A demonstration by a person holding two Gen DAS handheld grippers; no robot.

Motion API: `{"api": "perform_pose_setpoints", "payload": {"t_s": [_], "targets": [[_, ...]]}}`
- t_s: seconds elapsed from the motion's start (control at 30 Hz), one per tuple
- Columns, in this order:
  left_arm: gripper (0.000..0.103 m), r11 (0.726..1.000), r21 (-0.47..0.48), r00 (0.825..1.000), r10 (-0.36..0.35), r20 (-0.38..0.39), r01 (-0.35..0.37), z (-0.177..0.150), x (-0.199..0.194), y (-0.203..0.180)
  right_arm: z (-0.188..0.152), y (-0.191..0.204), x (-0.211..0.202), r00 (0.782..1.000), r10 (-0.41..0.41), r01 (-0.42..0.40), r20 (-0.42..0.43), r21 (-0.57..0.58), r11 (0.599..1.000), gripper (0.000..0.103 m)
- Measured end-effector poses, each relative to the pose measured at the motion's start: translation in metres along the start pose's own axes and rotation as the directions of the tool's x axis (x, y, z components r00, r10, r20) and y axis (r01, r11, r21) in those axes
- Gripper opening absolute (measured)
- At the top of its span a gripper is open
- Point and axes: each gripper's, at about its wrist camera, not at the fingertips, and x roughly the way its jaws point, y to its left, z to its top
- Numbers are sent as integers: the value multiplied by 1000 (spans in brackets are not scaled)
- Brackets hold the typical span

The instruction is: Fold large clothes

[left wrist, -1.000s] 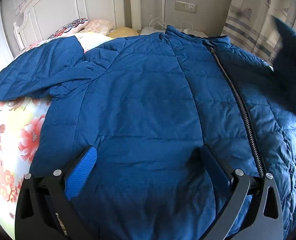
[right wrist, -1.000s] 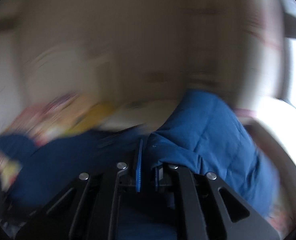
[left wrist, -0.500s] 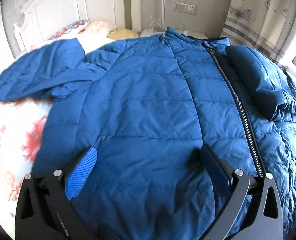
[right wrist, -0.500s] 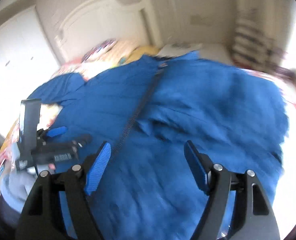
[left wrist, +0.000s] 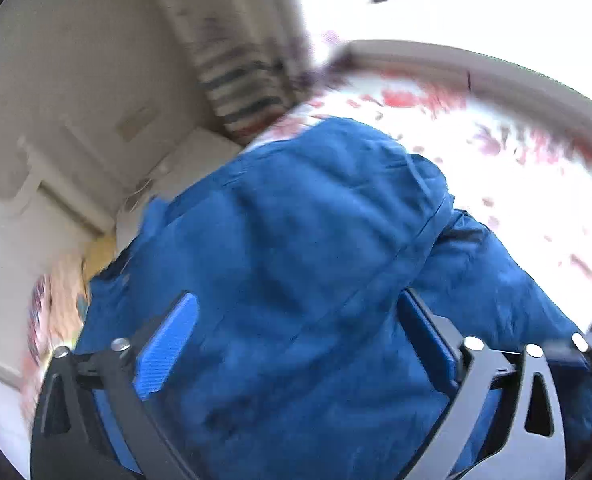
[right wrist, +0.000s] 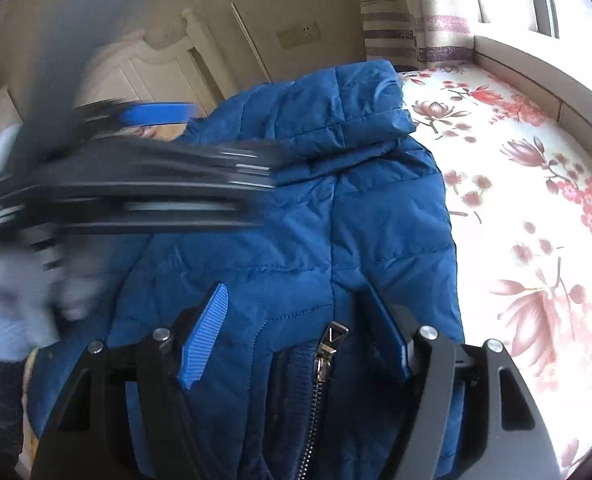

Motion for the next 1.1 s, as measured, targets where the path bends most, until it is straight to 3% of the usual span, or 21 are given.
{"api": "perform_pose_setpoints", "payload": {"t_s": [0.03, 0.07, 0.13, 0.2, 0.23, 0.27, 0.3, 0.37, 0.4, 0.43, 0.47, 0.5, 0.57, 0.6, 0.63, 0.67, 0.8, 0.9, 1.0, 1.07, 1.1], "targets": [[68, 1000, 17, 1000, -2, -21, 3, 6, 12, -6, 2, -2, 4, 1000, 10, -10, 5, 9, 1000, 69], [62, 1000, 0, 999, -17, -27, 17, 9, 18, -6, 1, -3, 4, 1000, 17, -18, 12, 19, 1000, 69], [33, 990, -98, 994, -102, 43, 106, 7, 8, 5, 1, -5, 3, 999, 25, -26, 20, 26, 999, 69], [26, 958, -214, 975, -162, 150, 192, -2, -18, 32, 0, -6, 1, 999, 26, -27, 28, 32, 999, 69], [24, 927, -277, 958, -199, 205, 252, -11, -31, 49, 0, -7, 0, 999, 29, -31, 33, 35, 999, 69], [24, 866, -362, 926, -252, 282, 346, -27, -46, 73, -1, -7, 2, 999, 33, -35, 36, 37, 999, 69], [24, 824, -410, 907, -269, 325, 391, -39, -54, 87, -2, -7, 2, 999, 38, -39, 37, 41, 998, 69], [24, 678, -559, 866, -252, 433, 477, -86, -70, 139, -3, -9, 2, 998, 41, -43, 37, 45, 998, 69], [24, 577, -637, 849, -225, 478, 511, -120, -74, 169, -3, -8, 1, 998, 42, -43, 38, 44, 998, 69], [24, 521, -674, 844, -210, 493, 523, -139, -74, 183, -3, -7, 1, 998, 42, -44, 40, 44, 998, 69], [25, 420, -740, 847, -176, 501, 525, -179, -70, 208, -3, -6, 1, 998, 43, -45, 41, 44, 998, 69], [25, 378, -771, 856, -158, 492, 513, -198, -67, 218, -3, -9, 1, 998, 45, -46, 40, 45, 998, 69], [29, 272, -861, 903, -121, 413, 430, -254, -55, 239, -3, -14, 3, 998, 46, -48, 38, 45, 998, 69], [40, 229, -880, 909, -129, 397, 417, -276, -49, 244, -4, -13, 3, 998, 45, -46, 37, 44, 998, 69], [59, 202, -887, 909, -133, 395, 415, -289, -46, 246, -3, -13, 4, 998, 43, -44, 35, 43, 998, 69], [63, 176, -891, 907, -130, 400, 419, -301, -44, 248, -3, -13, 3, 999, 40, -42, 33, 41, 998, 69], [64, 103, -894, 895, -154, 419, 436, -319, -30, 255, -4, -10, 4, 999, 26, -26, 22, 36, 999, 69], [64, 70, -908, 904, -150, 400, 413, -315, -24, 257, -4, -8, 5, 1000, 16, -17, 18, 33, 999, 69], [64, 7, -914, 905, -147, 400, 405, -311, -15, 268, -4, -6, 5, 1000, 5, -6, 18, 29, 1000, 69], [64, -42, -895, 884, -145, 445, 444, -306, -10, 274, -5, -4, 6, 1000, -2, 2, 15, 25, 1000, 69], [64, -84, -868, 855, -149, 497, 490, -305, -6, 279, -5, -3, 7, 1000, -8, 8, 13, 23, 1000, 69]]}}
